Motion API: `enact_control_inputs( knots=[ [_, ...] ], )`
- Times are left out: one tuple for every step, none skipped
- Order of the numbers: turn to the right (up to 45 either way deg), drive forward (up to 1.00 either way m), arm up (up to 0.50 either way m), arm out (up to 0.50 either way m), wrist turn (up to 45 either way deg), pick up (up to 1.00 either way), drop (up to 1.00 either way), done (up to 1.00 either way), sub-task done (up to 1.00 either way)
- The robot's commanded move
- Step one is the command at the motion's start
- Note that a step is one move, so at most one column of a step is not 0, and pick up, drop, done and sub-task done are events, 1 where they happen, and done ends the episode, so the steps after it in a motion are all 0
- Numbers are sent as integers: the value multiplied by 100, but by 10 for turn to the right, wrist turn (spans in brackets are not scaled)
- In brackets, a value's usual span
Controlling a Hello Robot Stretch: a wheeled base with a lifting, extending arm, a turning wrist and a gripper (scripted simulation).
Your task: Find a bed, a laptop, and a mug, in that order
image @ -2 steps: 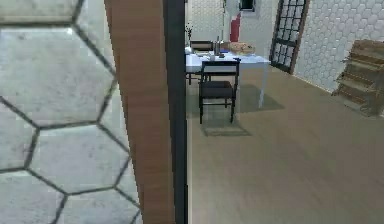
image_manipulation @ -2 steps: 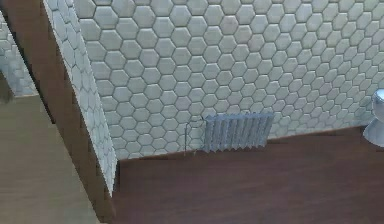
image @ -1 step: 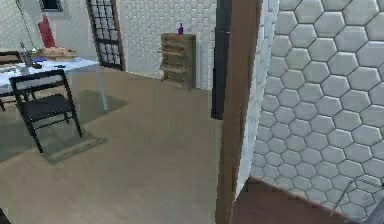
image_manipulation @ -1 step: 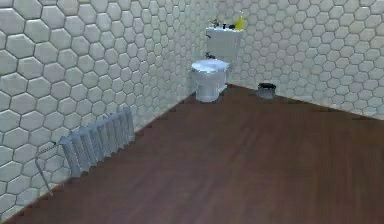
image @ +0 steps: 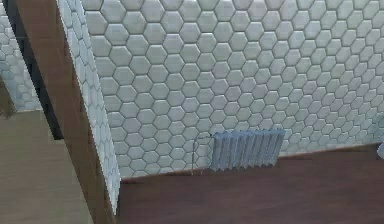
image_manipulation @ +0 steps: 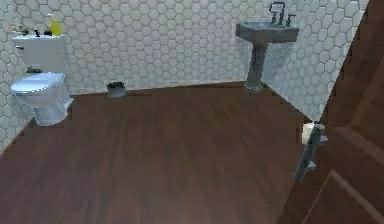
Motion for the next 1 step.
enact_control_inputs(
  knots=[
    [210,0,0,0,0,0,0,0,0]
  ],
)
